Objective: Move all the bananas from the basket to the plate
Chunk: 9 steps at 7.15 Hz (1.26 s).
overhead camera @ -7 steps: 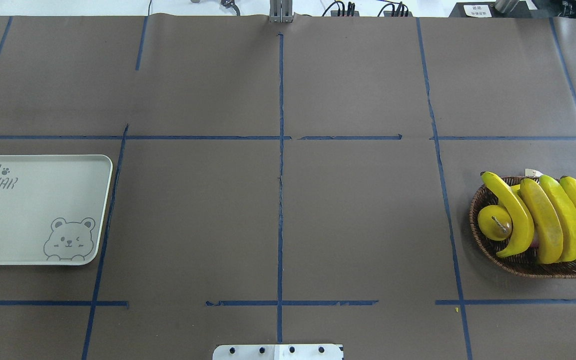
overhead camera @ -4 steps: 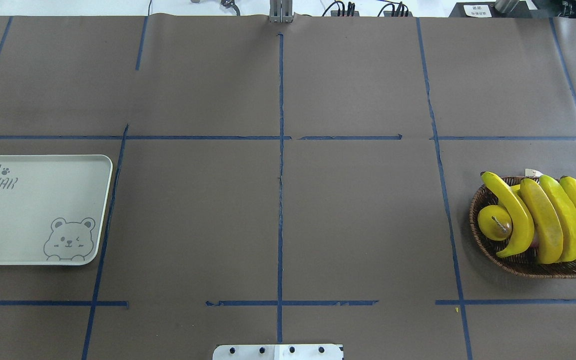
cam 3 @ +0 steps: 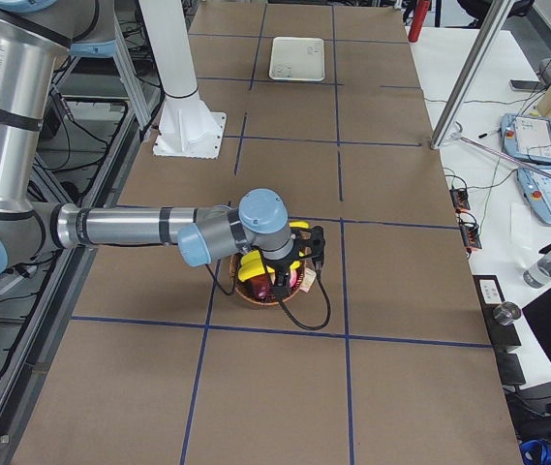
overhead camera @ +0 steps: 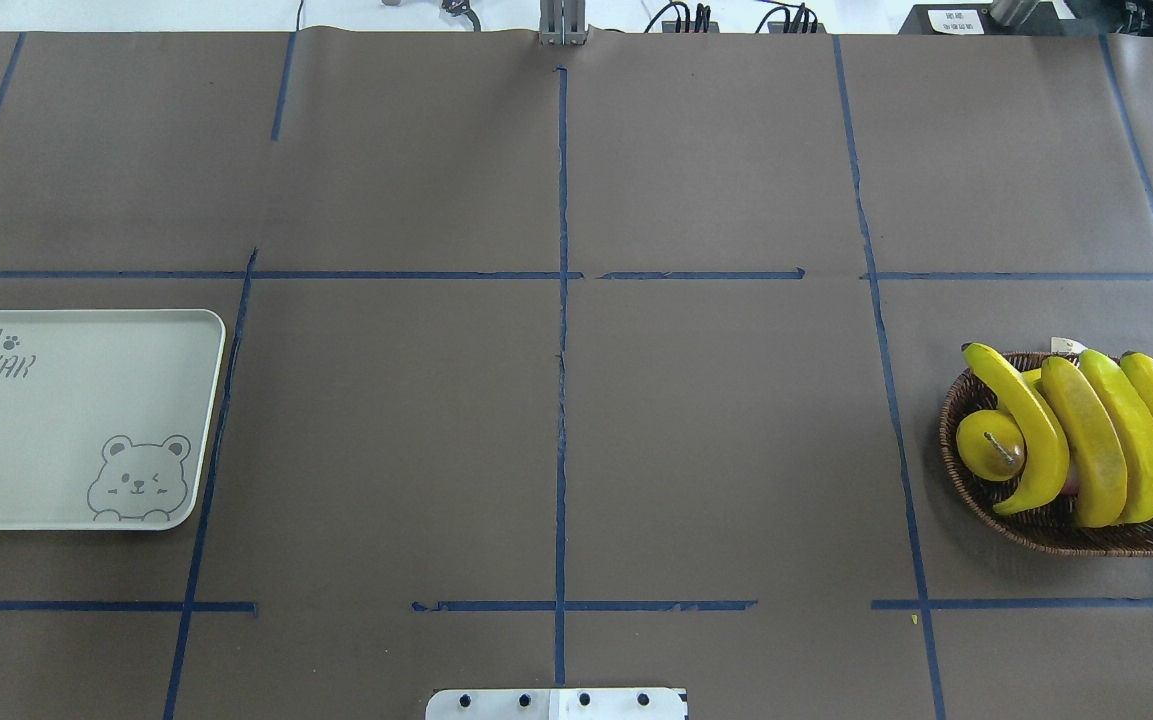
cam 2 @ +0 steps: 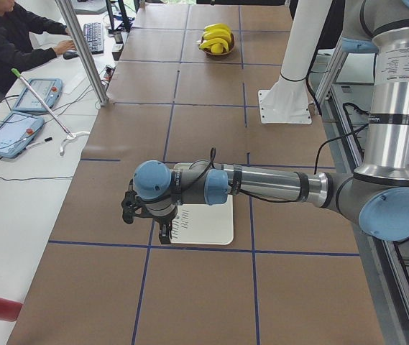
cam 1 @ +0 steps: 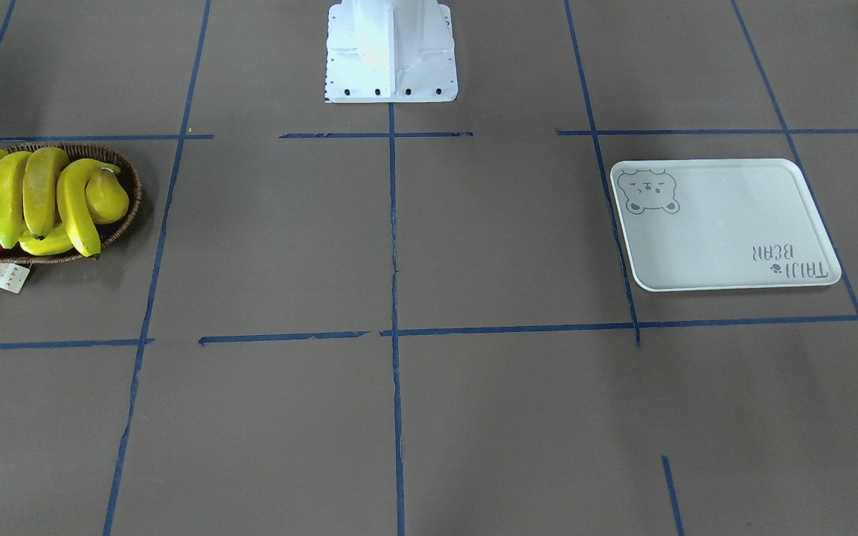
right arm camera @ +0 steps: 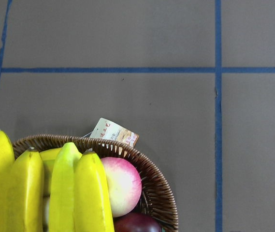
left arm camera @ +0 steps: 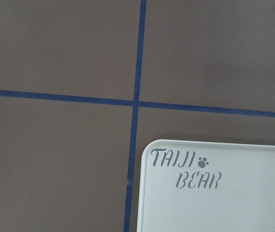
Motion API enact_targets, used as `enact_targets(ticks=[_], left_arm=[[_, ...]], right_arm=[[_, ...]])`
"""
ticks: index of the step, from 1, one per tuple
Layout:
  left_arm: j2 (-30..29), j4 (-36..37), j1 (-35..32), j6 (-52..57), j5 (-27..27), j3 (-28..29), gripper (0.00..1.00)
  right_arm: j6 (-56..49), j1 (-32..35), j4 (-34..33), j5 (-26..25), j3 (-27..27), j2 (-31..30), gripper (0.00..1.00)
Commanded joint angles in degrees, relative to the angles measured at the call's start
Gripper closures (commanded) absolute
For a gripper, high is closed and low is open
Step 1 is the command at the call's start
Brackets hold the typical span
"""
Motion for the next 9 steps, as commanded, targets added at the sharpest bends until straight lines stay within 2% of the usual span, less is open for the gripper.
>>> enact_targets(ticks=[1,2,4,6,9], left_arm=[[2.5,-0.1,0.0,-1.1,-0.5,-2.7,0.00],[2.5,-0.1,0.0,-1.1,-0.6,-2.8,0.00],[2.5,-0.1,0.0,-1.0,-0.6,-2.8,0.00],[2.5,-0.1,0.0,-1.0,-0.6,-2.7,0.00],[2.5,-0.1,0.0,-1.0,-0.6,-2.9,0.00]], right_arm=[[9.1,-6.6,11.9,-0.8,0.7,-5.5,0.01],[14.8,-10.5,16.0,-0.9,0.6,-6.3,0.02],[17.5,-16.6,16.2,-5.5,0.3,-6.0,0.04],[17.6,-17.7,16.2,-6.2,-0.7,-5.4,0.18],[17.4,-19.4,16.1,-7.4,-2.7,-3.6,0.20]])
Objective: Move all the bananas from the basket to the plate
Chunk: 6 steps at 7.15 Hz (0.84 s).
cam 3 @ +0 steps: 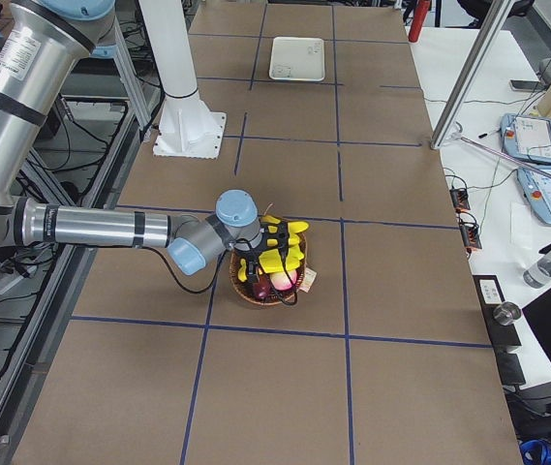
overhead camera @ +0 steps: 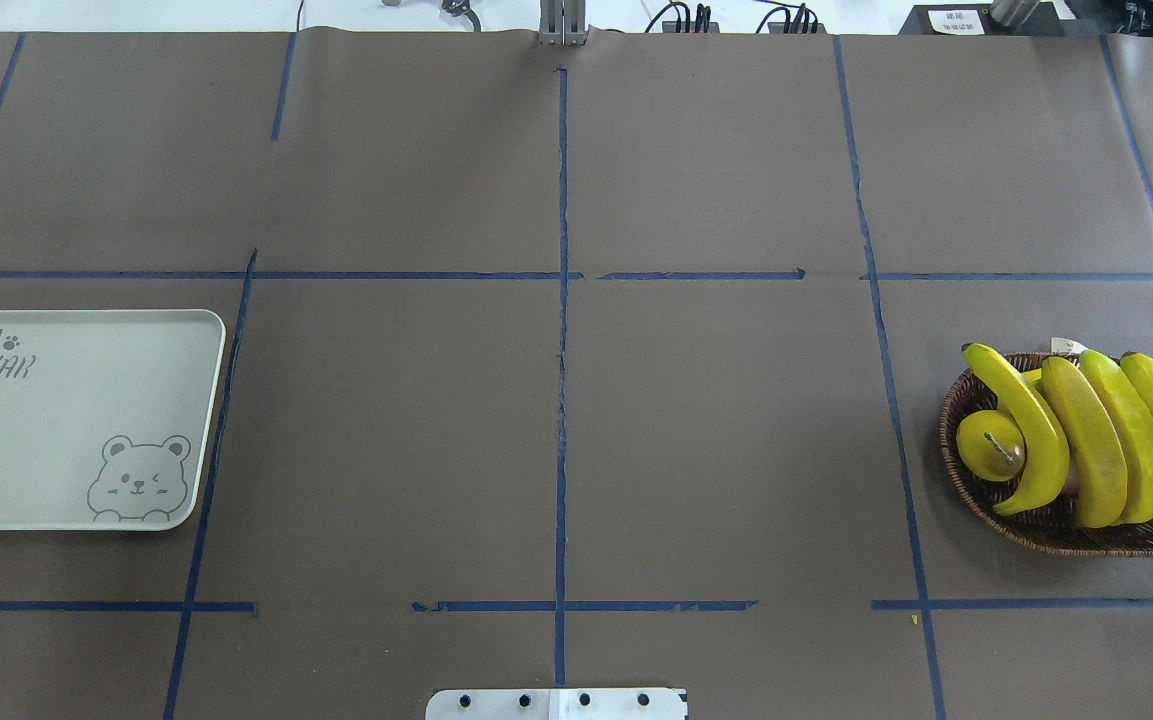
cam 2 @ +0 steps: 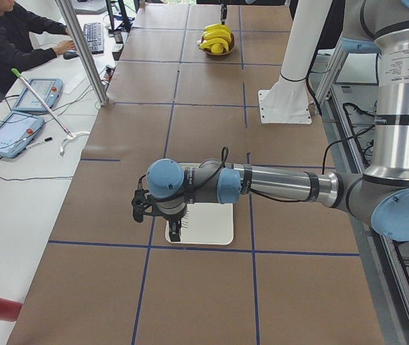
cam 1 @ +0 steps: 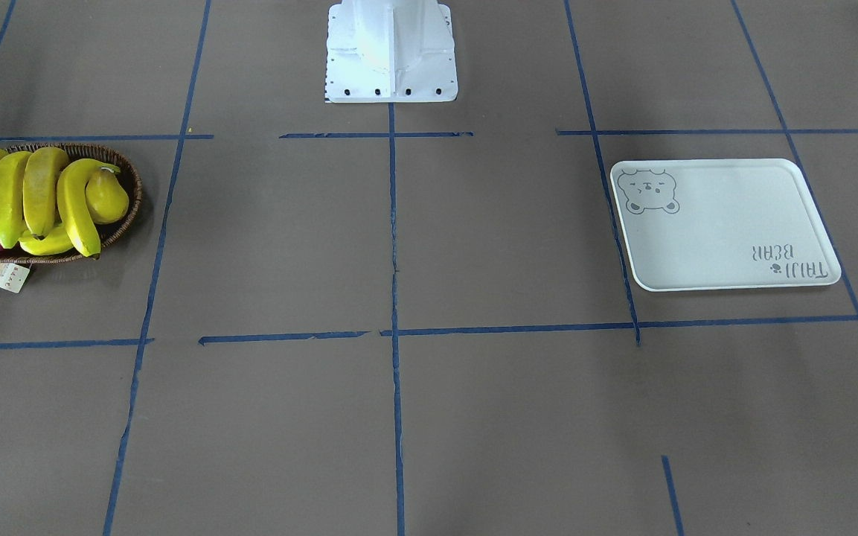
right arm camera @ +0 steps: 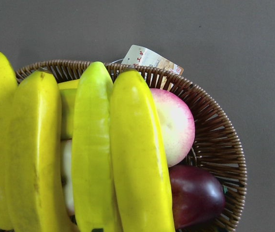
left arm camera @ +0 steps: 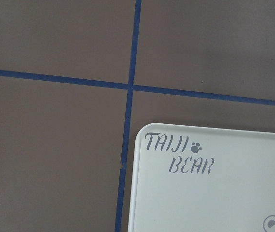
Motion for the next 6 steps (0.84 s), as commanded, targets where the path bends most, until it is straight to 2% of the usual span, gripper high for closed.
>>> enact_targets(ticks=[1,4,5,6], left_arm=[[0.0,0.0,0.0,0.0,-0.1,-0.2,0.00],[0.0,0.0,0.0,0.0,-0.1,-0.3,0.00],[0.0,0.0,0.0,-0.1,-0.1,-0.4,0.00],[0.0,0.0,0.0,-0.1,-0.1,-0.8,0.00]], right_arm=[[-0.2,-0.9,-0.1,-0.3,-2.1,2.2,0.21],[-0.3,-1.4,-0.1,-0.2,-2.5,2.6,0.30],[-0.4,-1.4,-0.1,-0.1,-2.4,2.6,0.37],[-0.5,-1.5,-0.1,-0.2,-2.5,2.6,0.50]])
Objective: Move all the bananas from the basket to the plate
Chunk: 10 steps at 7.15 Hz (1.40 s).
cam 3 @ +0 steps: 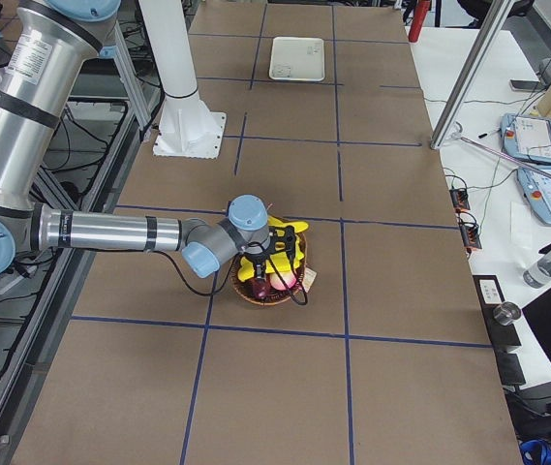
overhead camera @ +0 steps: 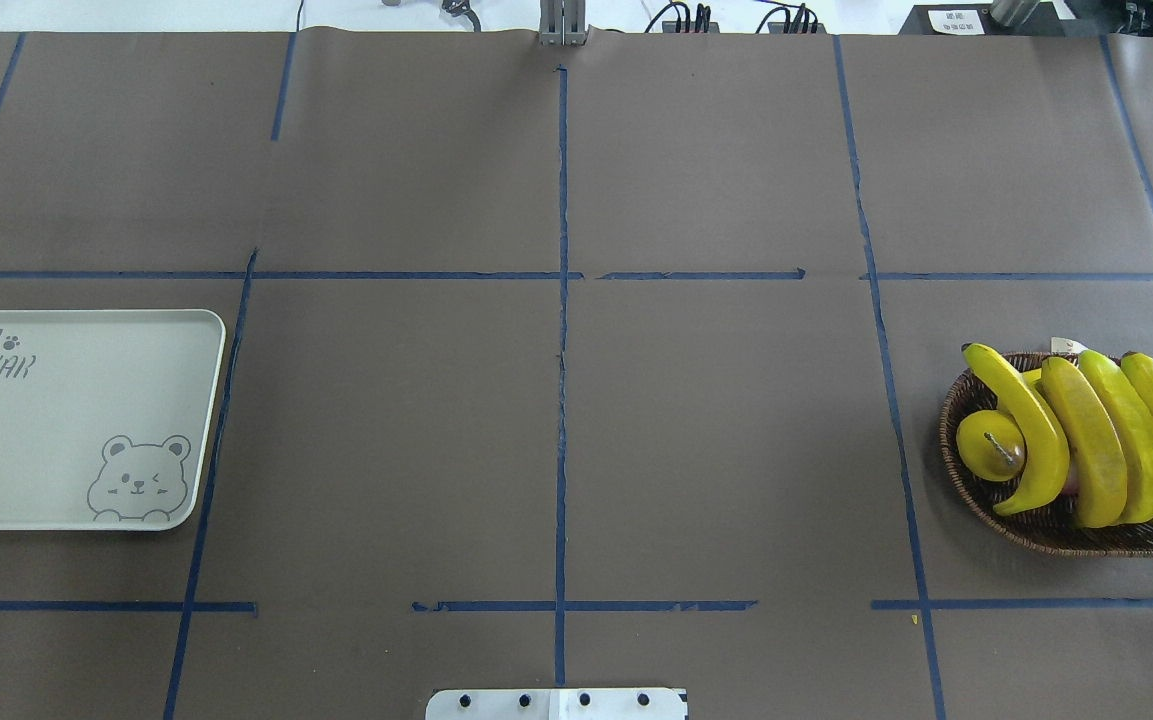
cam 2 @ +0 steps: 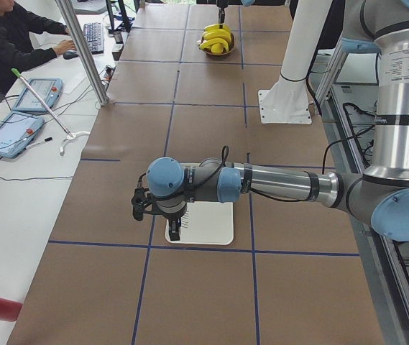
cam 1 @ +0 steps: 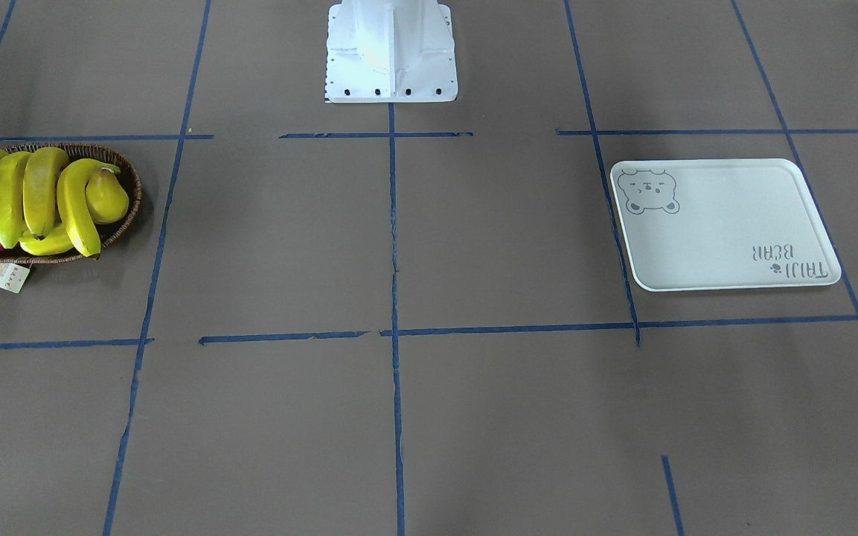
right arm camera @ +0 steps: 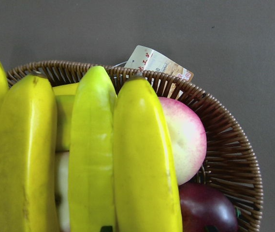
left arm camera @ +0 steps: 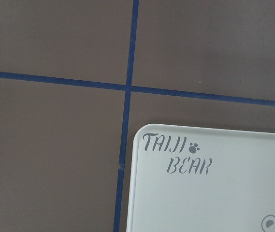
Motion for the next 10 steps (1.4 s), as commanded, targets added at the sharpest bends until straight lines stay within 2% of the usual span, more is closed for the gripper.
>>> enact_targets(ticks=[1,2,3,4,7,9,10], left_arm=[[0.0,0.0,0.0,0.0,0.0,-0.3,0.00],[-0.1,0.0,0.0,0.0,0.0,-0.3,0.00],[-0.1,0.0,0.0,0.0,0.0,-0.6,0.00],[-0.1,0.0,0.0,-0.1,0.0,-0.8,0.00],[0.0,0.1,0.0,-0.1,-0.3,-1.1,0.00],[0.0,0.2,0.0,-0.1,-2.4,-1.1,0.00],[-0.1,0.2,0.0,-0.1,-2.5,-1.1,0.00]], right_arm=[[-0.3,-0.1,0.1,0.1,-0.1,-0.1,0.71],[-0.5,0.0,0.1,0.3,-0.1,-0.2,0.87],[-0.5,0.2,0.3,0.8,0.0,-0.3,0.96],[-0.5,1.1,0.3,1.9,0.4,-0.2,0.98],[-6.1,18.1,-0.2,12.2,0.5,0.1,1.00],[-6.3,21.5,-1.7,15.6,3.3,1.1,1.00],[-6.3,22.0,-6.8,16.9,6.1,3.3,1.00]])
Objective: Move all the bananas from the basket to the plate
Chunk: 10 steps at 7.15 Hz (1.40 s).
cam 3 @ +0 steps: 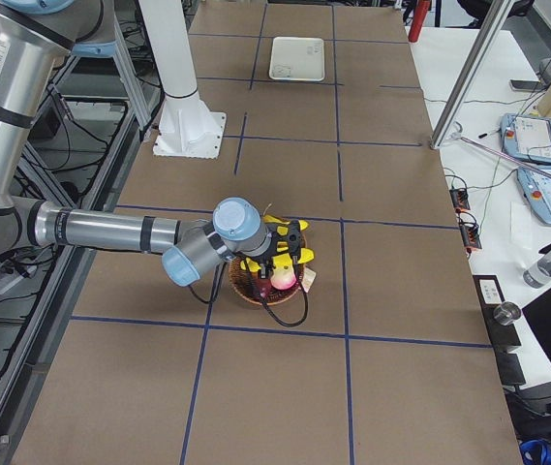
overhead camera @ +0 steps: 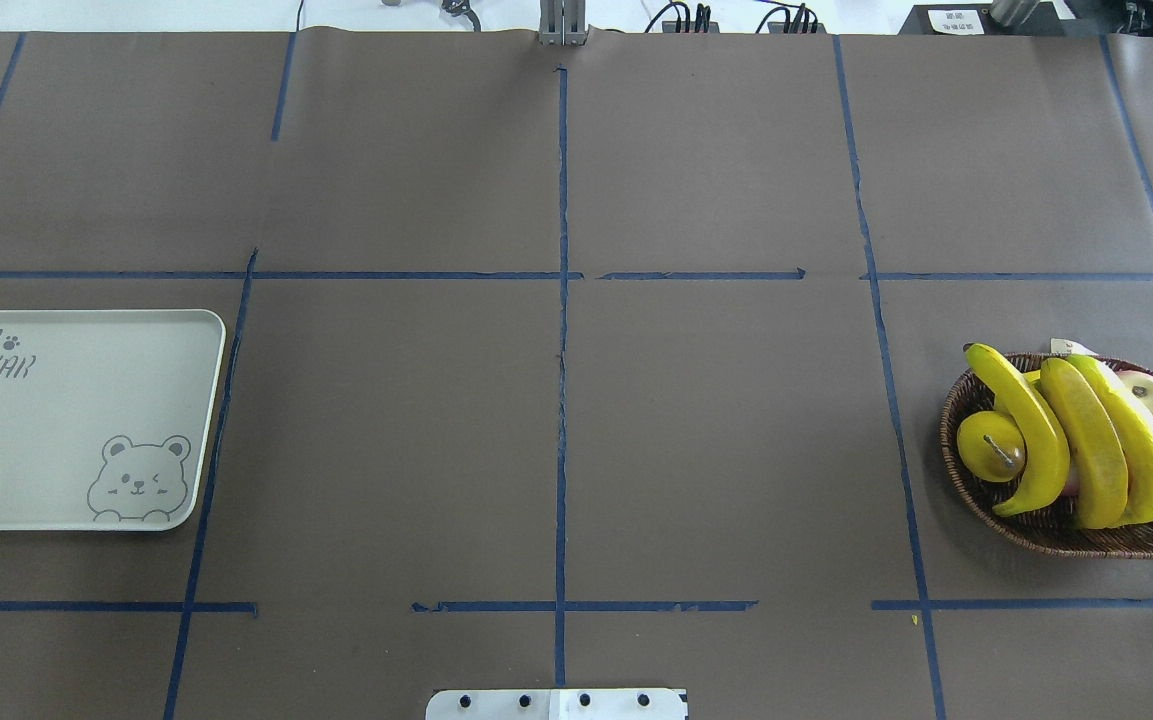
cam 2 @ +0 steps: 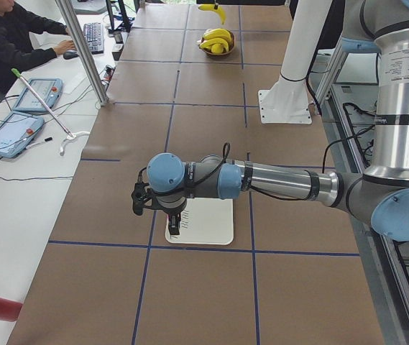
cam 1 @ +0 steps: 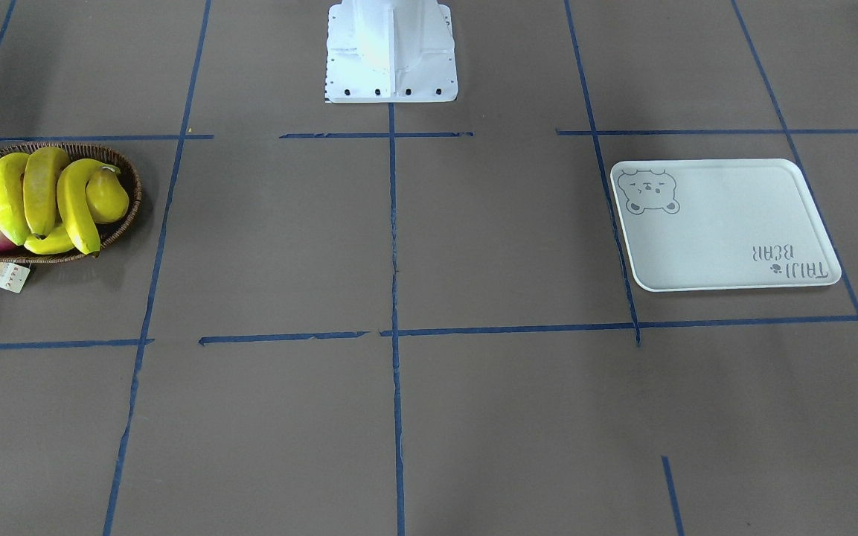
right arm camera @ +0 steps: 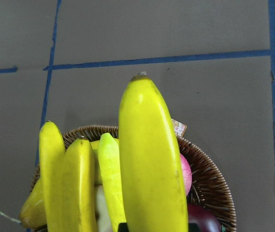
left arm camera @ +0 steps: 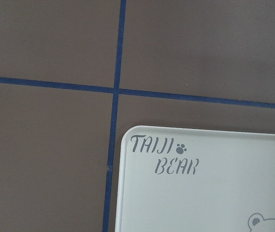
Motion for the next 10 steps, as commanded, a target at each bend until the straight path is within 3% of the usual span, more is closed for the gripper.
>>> enact_targets(ticks=[1,2,4,5,6,8,10], left_arm=[[-0.2,-0.2,0.1,0.0,-0.4,-0.8,0.00],[-0.3,-0.2,0.1,0.1,-0.4,-2.2,0.00],[-2.2,-4.9,4.5,-9.2,-0.5,-4.4,0.00],[-2.2,-13.8,8.6,-20.2,-0.5,-4.4,0.00],[-2.3,-26.0,12.6,-30.3,-0.4,-2.5,0.00],[-7.9,-45.4,20.1,-53.4,0.3,2.8,0.01],[-14.2,-56.2,29.7,-73.3,9.1,3.2,0.01]], right_arm=[[0.2,0.9,-14.2,3.3,6.5,7.6,1.00],[0.7,-1.0,-24.2,2.8,7.6,16.6,1.00],[10.9,-13.3,-28.3,-2.9,7.2,27.9,1.00],[20.5,-19.3,-27.8,-5.2,7.0,33.1,1.00],[22.3,-22.5,-27.4,-5.4,6.4,35.8,1.00],[30.3,-27.3,-27.2,-7.4,7.1,41.8,0.99],[41.5,-35.9,-20.0,-18.3,7.2,44.5,0.99]])
